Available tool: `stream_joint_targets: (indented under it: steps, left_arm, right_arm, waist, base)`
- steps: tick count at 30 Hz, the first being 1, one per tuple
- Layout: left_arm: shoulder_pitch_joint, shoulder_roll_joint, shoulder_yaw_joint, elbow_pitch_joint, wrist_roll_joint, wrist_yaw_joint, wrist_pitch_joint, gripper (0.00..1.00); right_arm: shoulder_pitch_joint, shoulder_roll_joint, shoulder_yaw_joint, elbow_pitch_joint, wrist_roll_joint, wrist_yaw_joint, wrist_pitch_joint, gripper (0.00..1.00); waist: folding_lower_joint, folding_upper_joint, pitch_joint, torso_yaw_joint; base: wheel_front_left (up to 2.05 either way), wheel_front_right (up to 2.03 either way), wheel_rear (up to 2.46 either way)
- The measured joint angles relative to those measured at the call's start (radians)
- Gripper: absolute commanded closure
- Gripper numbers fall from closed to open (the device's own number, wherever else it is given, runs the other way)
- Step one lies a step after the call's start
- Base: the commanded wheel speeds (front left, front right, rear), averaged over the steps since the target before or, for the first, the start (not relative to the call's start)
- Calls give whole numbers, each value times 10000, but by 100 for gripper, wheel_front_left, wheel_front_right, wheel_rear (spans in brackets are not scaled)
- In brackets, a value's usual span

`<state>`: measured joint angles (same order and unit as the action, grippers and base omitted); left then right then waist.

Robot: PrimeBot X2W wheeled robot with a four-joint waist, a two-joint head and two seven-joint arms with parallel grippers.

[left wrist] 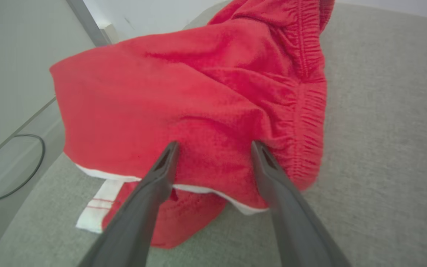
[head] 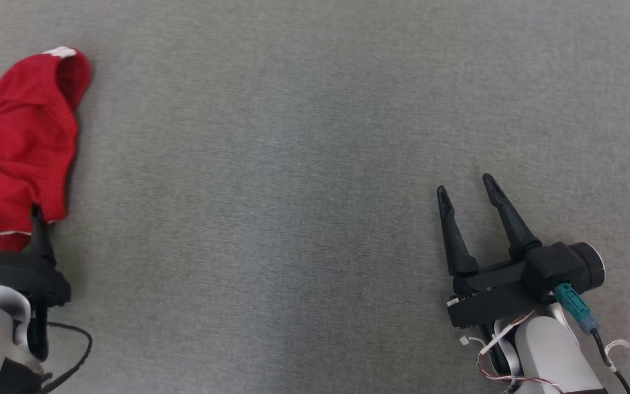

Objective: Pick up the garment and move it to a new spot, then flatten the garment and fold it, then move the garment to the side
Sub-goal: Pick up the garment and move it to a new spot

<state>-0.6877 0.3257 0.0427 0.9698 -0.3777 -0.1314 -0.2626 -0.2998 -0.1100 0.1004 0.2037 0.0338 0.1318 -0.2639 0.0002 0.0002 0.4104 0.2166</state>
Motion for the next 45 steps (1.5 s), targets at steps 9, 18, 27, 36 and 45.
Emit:
stream_joint_targets:
  steps: [9,18,27,36,45]
  left_arm:
    - [-530,171,150,1220,-192,125,-10,100]
    - [-414,420,389,-865,341,153,0,100]
    - [39,-150,-84,-2692,872,21,0,100]
    - [714,-1570,-1820,-3411,612,6,0,100]
    - [1100,-2470,-4075,-3783,-69,4,0,100]
  right_arm:
    - [-11,182,-205,77,13,0,0,0]
    - [218,447,-401,299,247,0,0,0]
    - [741,564,-362,527,995,0,0,0]
    - [1037,575,-221,612,1572,0,2,0]
    - [1261,575,-278,679,1659,0,0,0]
  waist:
    - [-1,-1,141,-537]
    - [-3,-1,-616,-691]
    - [-4,-2,-1631,-1149]
    - [-4,-3,-2222,-2307]
    - [-3,-2,-2541,-3656]
  base:
    - [0,0,0]
    - [0,0,0]
    - [0,0,0]
    - [0,0,0]
    - [0,0,0]
